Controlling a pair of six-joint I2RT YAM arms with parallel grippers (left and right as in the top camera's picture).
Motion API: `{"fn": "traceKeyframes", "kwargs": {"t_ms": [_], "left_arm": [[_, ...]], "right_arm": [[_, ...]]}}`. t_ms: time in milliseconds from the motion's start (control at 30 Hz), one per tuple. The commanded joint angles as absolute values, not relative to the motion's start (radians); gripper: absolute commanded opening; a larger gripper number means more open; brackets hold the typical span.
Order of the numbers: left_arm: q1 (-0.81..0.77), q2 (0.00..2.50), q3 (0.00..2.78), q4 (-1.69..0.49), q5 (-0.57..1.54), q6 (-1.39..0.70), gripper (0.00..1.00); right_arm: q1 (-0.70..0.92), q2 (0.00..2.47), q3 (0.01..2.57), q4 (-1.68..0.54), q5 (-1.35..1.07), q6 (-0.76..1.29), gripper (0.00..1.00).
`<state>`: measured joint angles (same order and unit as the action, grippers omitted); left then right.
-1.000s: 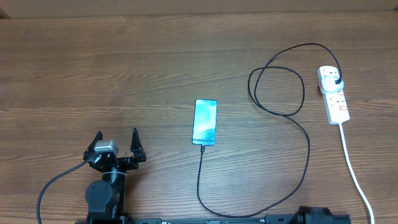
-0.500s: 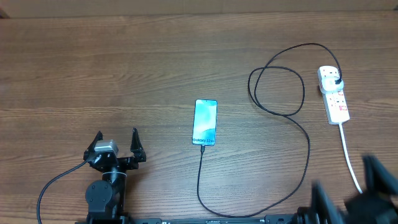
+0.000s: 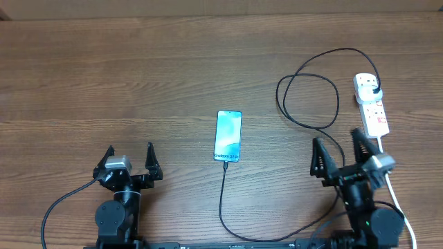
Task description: Plug charger to phone and switch on socket
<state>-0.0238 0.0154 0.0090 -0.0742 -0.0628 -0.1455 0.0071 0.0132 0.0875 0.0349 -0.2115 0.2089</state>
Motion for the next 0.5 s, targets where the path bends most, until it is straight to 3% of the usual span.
{"fn": "traceKeyframes", "kwargs": {"t_ms": [0,467], "left_arm": [[-0.014,0.006,0.005,-0.072,-0.054,-0.123,1.00],[-0.014,0.006,0.005,-0.072,-0.054,-0.123,1.00]], "right_arm": [[0.004,0.007,0.041,0.049,-0.171,0.208,1.00],[0.004,0.008,0.008,-0.081,-0.035,0.208,1.00]]}}
